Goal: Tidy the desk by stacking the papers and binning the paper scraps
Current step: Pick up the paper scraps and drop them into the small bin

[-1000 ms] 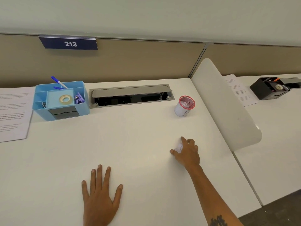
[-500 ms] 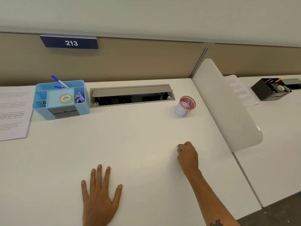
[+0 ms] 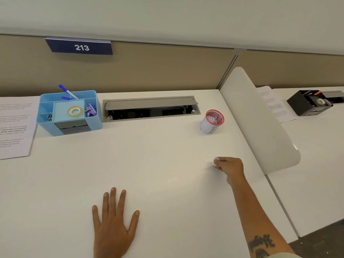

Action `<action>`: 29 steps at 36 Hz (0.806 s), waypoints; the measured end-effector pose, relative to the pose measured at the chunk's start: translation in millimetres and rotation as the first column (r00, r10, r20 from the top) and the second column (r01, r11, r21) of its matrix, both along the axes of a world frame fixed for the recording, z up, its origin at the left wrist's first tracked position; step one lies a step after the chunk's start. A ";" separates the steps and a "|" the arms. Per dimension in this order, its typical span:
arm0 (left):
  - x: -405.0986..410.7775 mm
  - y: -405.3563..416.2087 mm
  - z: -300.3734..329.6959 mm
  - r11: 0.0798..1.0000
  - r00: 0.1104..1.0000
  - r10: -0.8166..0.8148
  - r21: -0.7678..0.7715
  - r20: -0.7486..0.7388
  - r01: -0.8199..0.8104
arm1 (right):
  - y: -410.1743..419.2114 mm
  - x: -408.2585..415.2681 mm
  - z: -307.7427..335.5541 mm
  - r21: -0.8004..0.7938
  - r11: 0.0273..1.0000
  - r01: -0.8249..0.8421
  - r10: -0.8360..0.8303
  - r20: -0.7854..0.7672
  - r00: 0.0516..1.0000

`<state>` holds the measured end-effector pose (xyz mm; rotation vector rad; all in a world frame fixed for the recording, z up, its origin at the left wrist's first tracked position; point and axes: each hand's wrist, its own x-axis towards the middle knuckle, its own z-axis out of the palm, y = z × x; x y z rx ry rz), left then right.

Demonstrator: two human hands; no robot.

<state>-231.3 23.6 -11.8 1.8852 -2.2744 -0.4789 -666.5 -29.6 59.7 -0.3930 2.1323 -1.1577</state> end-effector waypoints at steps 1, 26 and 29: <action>-0.1 0.1 0.2 1.000 1.000 0.002 0.002 0.000 -0.002 | -3.2 -3.2 6.5 -0.029 0.999 0.024 -0.022 0.064 0.998; -1.6 -4.0 -0.5 0.999 1.000 0.013 0.032 -0.003 -0.013 | -170.3 -64.6 74.2 -0.066 0.996 -0.061 0.050 -0.147 0.988; -1.1 -4.2 -1.9 0.999 1.000 0.013 0.034 0.003 -0.013 | -171.9 -66.6 72.8 0.010 0.998 -0.066 0.067 -0.167 0.984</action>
